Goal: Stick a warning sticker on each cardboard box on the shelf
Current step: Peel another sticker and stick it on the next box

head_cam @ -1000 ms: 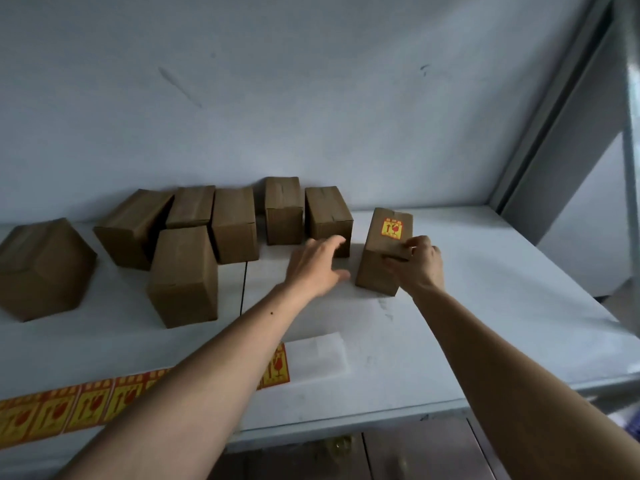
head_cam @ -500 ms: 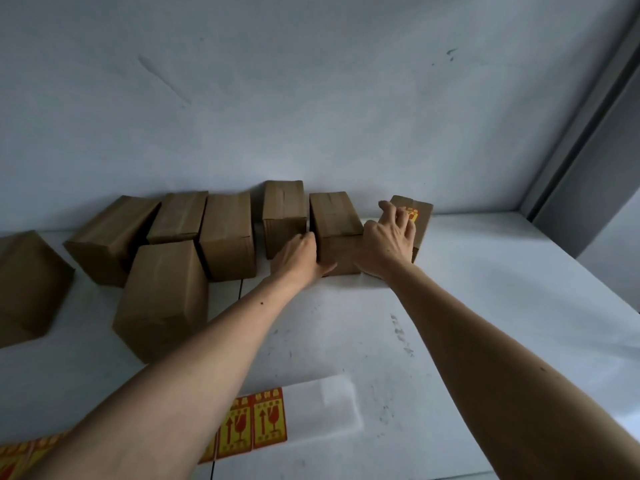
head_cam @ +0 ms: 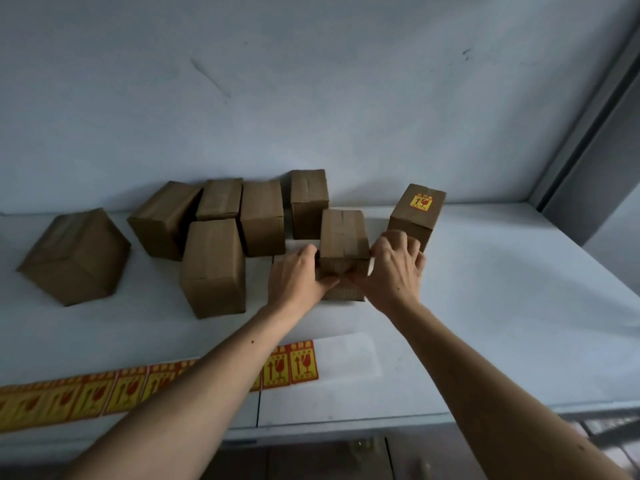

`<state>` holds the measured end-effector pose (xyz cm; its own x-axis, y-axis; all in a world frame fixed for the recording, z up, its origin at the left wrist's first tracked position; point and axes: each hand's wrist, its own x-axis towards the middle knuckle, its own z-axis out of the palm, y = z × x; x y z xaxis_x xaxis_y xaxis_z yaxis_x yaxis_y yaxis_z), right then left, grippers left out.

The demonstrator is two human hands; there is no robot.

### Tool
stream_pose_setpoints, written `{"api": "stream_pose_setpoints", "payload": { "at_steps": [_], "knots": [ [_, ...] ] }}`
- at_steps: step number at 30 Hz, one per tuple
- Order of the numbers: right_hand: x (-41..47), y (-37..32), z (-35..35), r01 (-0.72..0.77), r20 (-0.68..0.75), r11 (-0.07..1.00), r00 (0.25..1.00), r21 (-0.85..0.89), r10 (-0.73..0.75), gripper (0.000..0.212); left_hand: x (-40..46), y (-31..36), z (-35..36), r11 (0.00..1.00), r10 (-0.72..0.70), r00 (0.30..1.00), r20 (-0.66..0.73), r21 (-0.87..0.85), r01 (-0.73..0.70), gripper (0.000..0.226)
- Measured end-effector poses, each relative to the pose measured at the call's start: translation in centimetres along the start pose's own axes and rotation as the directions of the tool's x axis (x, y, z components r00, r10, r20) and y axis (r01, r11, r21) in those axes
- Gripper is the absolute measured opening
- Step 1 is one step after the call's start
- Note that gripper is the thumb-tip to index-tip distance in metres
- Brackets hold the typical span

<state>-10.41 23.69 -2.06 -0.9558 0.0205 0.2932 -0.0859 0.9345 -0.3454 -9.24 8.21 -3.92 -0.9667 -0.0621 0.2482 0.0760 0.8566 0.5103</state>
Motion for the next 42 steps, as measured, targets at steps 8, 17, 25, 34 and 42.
{"api": "stream_pose_setpoints", "payload": {
  "at_steps": [8, 17, 25, 34, 42],
  "knots": [
    [-4.1, -2.4, 1.0, 0.036, 0.143, 0.986, 0.988, 0.166, -0.060, 0.051, -5.4, -3.0, -2.7, 0.997, -0.072, 0.997, -0.014, 0.029, 0.072, 0.042],
    [-7.5, -2.6, 1.5, -0.022, 0.291, 0.975, 0.956, 0.221, -0.044, 0.026, -7.7, -5.0, -4.4, 0.989, -0.127, 0.869, 0.477, 0.129, 0.074, 0.071],
    [-9.7, -3.0, 4.3, -0.012, 0.413, 0.979, 0.908, 0.201, -0.074, 0.026, -8.1, -5.3, -4.1, 0.990, -0.096, 0.884, 0.458, 0.137, 0.036, 0.045],
    [-9.4, -2.8, 4.5, 0.056, 0.381, 0.969, 0.912, 0.241, -0.148, 0.012, -7.9, -5.3, -4.3, 0.990, -0.088, 0.874, 0.477, 0.138, 0.025, 0.045],
    [-7.4, -1.7, 0.0, -0.093, 0.344, 0.769, 0.923, 0.632, -0.171, 0.006, -7.3, -5.6, -4.4, 0.989, -0.046, 0.887, 0.460, 0.148, -0.025, 0.045]
  ]
}}
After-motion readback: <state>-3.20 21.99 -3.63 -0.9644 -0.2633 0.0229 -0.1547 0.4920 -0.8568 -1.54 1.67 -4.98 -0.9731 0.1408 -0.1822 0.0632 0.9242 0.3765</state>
